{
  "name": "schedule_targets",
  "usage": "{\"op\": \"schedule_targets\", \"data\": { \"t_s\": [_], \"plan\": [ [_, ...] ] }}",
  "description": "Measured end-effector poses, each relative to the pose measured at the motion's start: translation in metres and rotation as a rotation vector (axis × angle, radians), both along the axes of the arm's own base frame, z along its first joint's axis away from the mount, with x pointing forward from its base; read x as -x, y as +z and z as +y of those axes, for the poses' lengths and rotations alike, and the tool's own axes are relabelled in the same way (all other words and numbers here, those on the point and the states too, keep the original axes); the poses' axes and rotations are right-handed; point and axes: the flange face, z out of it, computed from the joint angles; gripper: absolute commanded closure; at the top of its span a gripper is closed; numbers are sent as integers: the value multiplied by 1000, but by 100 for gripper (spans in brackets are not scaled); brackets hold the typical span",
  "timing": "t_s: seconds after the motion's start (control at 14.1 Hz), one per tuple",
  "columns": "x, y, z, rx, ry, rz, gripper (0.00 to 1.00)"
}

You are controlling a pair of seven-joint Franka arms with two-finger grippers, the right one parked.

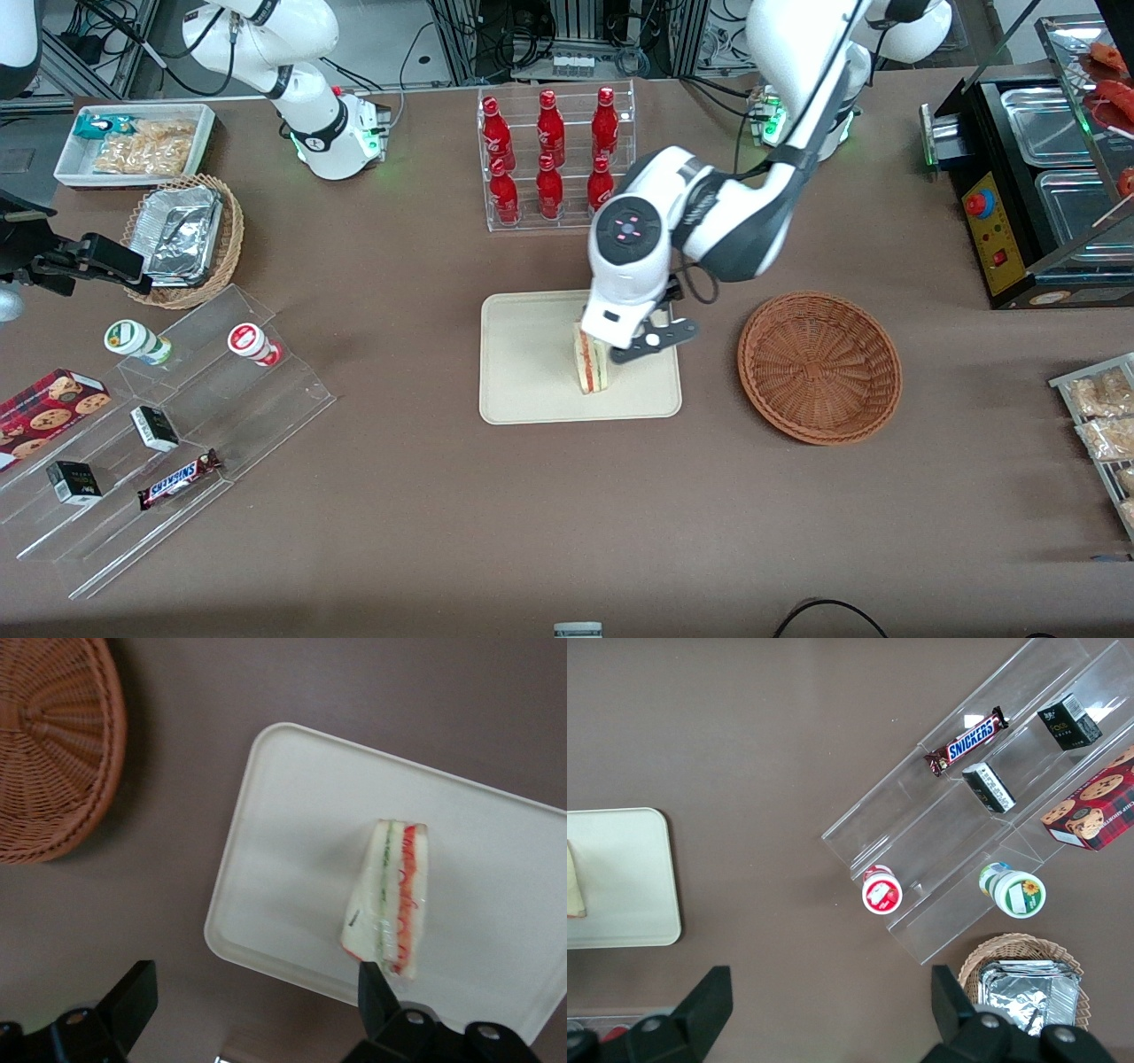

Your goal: Place sandwich from basket to tray

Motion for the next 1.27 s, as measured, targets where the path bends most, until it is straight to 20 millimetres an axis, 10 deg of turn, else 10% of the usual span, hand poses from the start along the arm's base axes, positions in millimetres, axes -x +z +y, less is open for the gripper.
{"op": "schedule_targets", "data": {
  "t_s": [0.71,1.27],
  "plan": [
    [-14,71,219,59,-112,85,0],
    [-11,131,334,131,-215,58,0]
  ]
}}
